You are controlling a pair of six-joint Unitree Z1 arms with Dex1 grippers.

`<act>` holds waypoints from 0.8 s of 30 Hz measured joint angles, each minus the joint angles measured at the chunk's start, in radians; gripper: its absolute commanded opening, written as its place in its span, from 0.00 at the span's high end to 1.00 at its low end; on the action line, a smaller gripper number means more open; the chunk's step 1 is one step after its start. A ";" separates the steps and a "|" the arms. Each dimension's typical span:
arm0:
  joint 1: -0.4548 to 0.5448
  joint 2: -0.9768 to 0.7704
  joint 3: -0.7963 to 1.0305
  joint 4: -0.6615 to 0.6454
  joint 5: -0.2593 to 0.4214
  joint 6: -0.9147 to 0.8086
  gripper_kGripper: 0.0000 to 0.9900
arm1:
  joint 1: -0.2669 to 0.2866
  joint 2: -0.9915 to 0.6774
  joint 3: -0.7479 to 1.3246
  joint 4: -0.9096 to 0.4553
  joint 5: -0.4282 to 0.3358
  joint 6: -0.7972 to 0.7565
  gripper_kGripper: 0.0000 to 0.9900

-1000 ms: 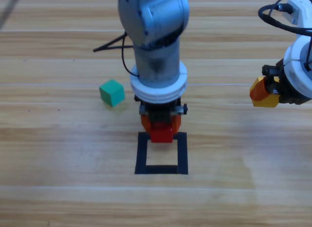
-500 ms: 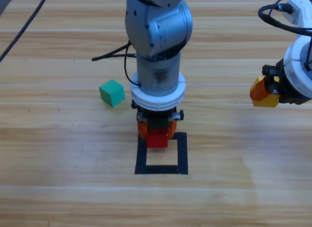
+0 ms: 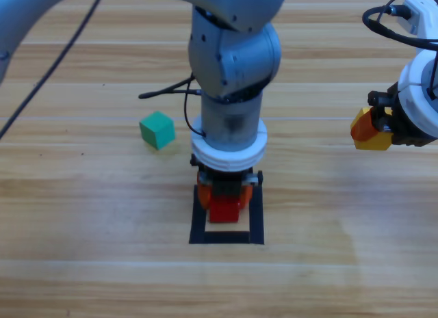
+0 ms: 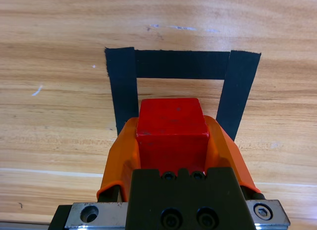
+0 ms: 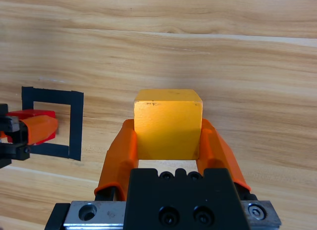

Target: Stack the blocks in the rectangular block: red at the bottom, yellow in the middle, green on top

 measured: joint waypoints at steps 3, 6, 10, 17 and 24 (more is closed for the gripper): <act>-0.007 0.005 0.000 -0.008 0.000 0.000 1.00 | 0.000 0.000 0.000 0.000 0.000 0.000 0.81; -0.013 0.005 0.000 -0.014 0.000 0.000 1.00 | 0.000 0.000 0.000 0.000 0.000 0.000 0.81; -0.014 0.005 0.000 -0.020 0.000 0.000 1.00 | 0.000 0.000 0.000 0.000 0.000 0.000 0.81; -0.014 0.005 0.014 -0.035 0.000 0.001 1.00 | 0.000 0.000 0.000 0.000 0.000 0.000 0.81; -0.014 0.005 0.026 -0.056 0.000 0.001 1.00 | 0.000 0.000 0.000 0.000 0.000 0.000 0.81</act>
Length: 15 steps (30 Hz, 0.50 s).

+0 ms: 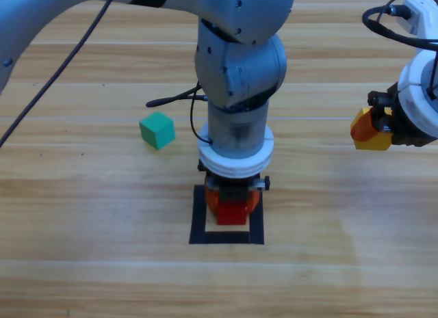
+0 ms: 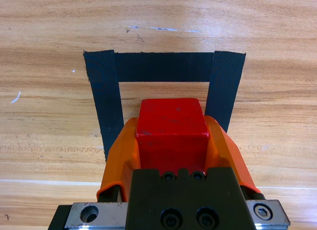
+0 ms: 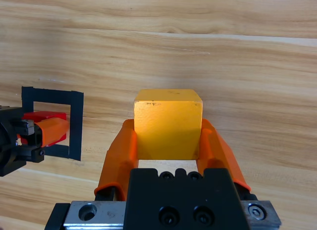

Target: Stack the blocks in the rectangular block: red at the bottom, yellow in the middle, green on top

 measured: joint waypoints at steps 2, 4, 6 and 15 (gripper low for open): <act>0.000 0.000 0.001 -0.001 0.000 0.000 1.00 | 0.000 0.000 0.000 0.000 0.000 0.000 0.81; 0.000 -0.001 0.004 -0.004 0.000 0.000 1.00 | 0.000 0.000 0.000 0.000 0.000 0.000 0.81; 0.000 -0.002 0.009 -0.008 0.000 0.000 1.00 | 0.001 0.000 0.000 0.000 0.000 0.000 0.81; 0.000 -0.012 0.031 -0.028 0.000 0.000 0.50 | 0.002 0.000 0.000 0.000 0.000 0.000 0.81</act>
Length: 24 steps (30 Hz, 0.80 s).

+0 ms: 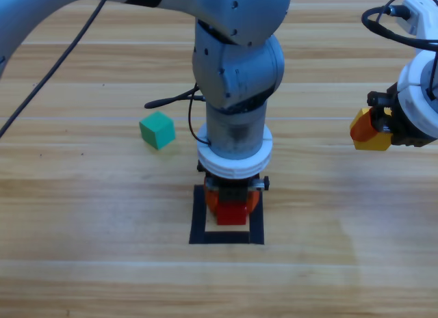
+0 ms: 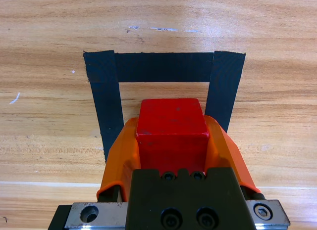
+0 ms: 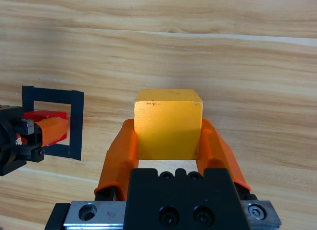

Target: Stack the blocks in the rectangular block: red at the bottom, yellow in the middle, green on top

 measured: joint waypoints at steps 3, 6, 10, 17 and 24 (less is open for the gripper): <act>0.000 0.000 0.001 0.000 0.000 0.000 0.17 | 0.000 0.000 0.000 0.000 0.000 0.000 0.81; 0.000 -0.002 0.003 0.000 0.000 0.000 0.04 | 0.001 0.000 0.000 0.000 0.000 0.000 0.81; 0.000 -0.013 0.022 0.000 0.000 0.000 0.00 | 0.003 0.000 0.000 0.000 0.000 0.000 0.81; 0.000 -0.018 0.032 -0.003 0.000 0.000 0.00 | 0.008 0.000 0.000 0.000 0.000 0.000 0.81; 0.000 -0.048 0.032 -0.004 0.000 0.007 0.00 | 0.021 0.000 -0.003 0.017 0.000 0.002 0.81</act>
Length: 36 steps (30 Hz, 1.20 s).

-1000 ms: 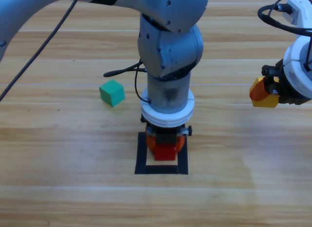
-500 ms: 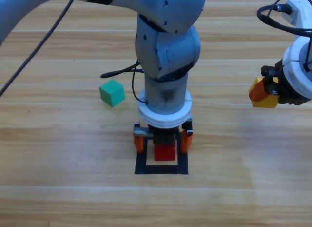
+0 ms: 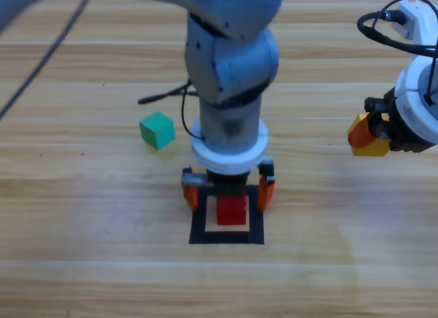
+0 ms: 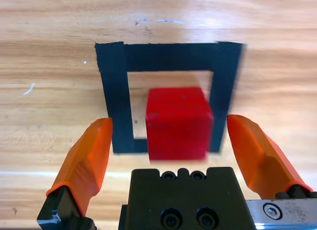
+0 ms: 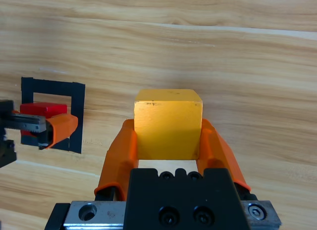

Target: Stack the blocks in the rectangular block: red at the bottom, yellow in the middle, green on top

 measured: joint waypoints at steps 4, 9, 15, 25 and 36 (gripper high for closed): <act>0.002 -0.101 0.000 0.000 0.006 0.016 0.00 | 0.010 0.002 -0.013 0.028 0.000 0.014 0.81; 0.024 -0.288 0.027 0.005 0.063 0.032 0.00 | 0.022 0.006 -0.040 0.056 -0.002 0.023 0.81; 0.045 -0.538 0.231 0.008 0.172 0.055 0.00 | 0.045 0.046 -0.114 0.086 -0.002 0.057 0.81; 0.086 -0.968 0.631 -0.152 0.203 0.260 0.00 | 0.143 0.193 -0.334 0.214 0.000 0.131 0.81; 0.092 -1.082 0.786 -0.204 0.202 0.305 0.00 | 0.265 0.319 -0.590 0.386 0.008 0.219 0.81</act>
